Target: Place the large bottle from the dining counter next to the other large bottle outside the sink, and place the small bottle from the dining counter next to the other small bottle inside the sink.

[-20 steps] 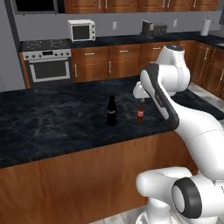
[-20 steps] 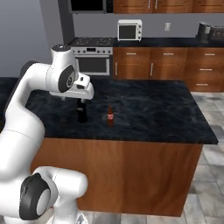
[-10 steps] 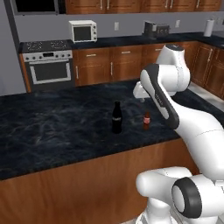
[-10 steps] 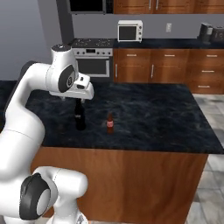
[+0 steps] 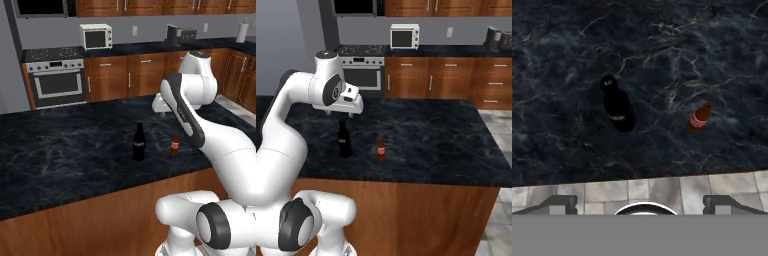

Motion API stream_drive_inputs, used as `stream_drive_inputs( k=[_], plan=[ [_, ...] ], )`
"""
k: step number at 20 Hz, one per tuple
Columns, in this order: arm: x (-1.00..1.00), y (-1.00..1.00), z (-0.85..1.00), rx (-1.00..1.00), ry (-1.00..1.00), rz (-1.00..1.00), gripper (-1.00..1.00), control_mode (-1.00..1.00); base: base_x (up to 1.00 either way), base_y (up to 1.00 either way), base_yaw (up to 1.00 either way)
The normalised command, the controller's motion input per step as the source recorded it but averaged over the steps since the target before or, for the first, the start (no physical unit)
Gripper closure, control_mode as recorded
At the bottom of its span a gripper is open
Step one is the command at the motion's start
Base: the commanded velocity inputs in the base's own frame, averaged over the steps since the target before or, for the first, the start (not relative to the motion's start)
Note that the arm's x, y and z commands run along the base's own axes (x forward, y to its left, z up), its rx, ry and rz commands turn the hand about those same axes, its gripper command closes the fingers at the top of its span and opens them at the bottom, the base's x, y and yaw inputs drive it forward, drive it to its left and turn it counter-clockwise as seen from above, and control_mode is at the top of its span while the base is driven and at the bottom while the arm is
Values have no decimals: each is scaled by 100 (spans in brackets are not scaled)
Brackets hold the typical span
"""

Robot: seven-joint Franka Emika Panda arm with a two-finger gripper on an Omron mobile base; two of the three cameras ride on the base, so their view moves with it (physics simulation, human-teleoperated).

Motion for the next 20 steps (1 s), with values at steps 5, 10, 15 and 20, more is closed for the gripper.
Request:
stream_drive_inputs(
  k=[5, 10, 15, 20],
  plan=[
    [0, 0, 0, 0, 0, 0, -100, 100, 27, 16, 0],
    [9, 13, -11, 0, 0, 0, -100, -100, 4, 3, 0],
    [0, 26, -24, 0, 0, 0, -100, -100, 0, 0, 0],
    [0, 21, -40, 0, 0, 0, -100, -100, 0, 0, 0]
  ],
)
